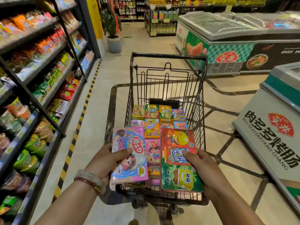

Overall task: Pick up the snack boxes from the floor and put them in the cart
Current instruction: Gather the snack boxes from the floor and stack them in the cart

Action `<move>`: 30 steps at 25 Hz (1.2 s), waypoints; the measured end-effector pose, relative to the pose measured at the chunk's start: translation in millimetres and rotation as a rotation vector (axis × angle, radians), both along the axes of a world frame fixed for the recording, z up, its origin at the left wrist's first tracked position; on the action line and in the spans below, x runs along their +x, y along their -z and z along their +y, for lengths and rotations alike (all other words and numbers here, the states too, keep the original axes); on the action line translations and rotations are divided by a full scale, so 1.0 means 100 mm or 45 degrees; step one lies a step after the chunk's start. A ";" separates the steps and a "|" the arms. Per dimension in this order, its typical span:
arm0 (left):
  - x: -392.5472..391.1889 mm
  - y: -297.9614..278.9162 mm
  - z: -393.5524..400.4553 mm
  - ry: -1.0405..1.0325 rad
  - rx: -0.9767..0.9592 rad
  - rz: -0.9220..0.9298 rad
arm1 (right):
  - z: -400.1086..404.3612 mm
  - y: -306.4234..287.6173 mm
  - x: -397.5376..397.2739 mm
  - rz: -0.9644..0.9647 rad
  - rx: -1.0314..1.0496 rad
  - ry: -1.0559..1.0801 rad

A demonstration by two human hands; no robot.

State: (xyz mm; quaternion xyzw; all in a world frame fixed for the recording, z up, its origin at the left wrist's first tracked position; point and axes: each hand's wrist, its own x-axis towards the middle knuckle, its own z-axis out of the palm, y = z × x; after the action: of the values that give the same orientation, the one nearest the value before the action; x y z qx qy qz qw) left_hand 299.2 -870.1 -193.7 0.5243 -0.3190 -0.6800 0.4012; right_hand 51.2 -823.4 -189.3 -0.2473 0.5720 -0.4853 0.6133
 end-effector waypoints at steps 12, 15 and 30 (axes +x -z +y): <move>0.27 0.24 -1.54 0.115 0.072 -0.079 | -1.34 0.26 0.43 0.022 0.059 0.127; 0.13 0.30 -1.86 0.121 0.097 -0.084 | -1.68 0.34 0.34 0.017 0.068 0.156; -0.61 1.28 -3.59 -0.119 0.190 -0.291 | -3.72 1.45 -0.27 0.099 0.123 0.119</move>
State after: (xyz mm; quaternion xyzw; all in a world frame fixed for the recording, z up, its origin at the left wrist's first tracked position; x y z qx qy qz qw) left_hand 238.4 -1229.3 -322.0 0.6411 -0.2864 -0.6183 0.3532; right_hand 24.0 -1195.1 -334.6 -0.2091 0.6290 -0.4754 0.5785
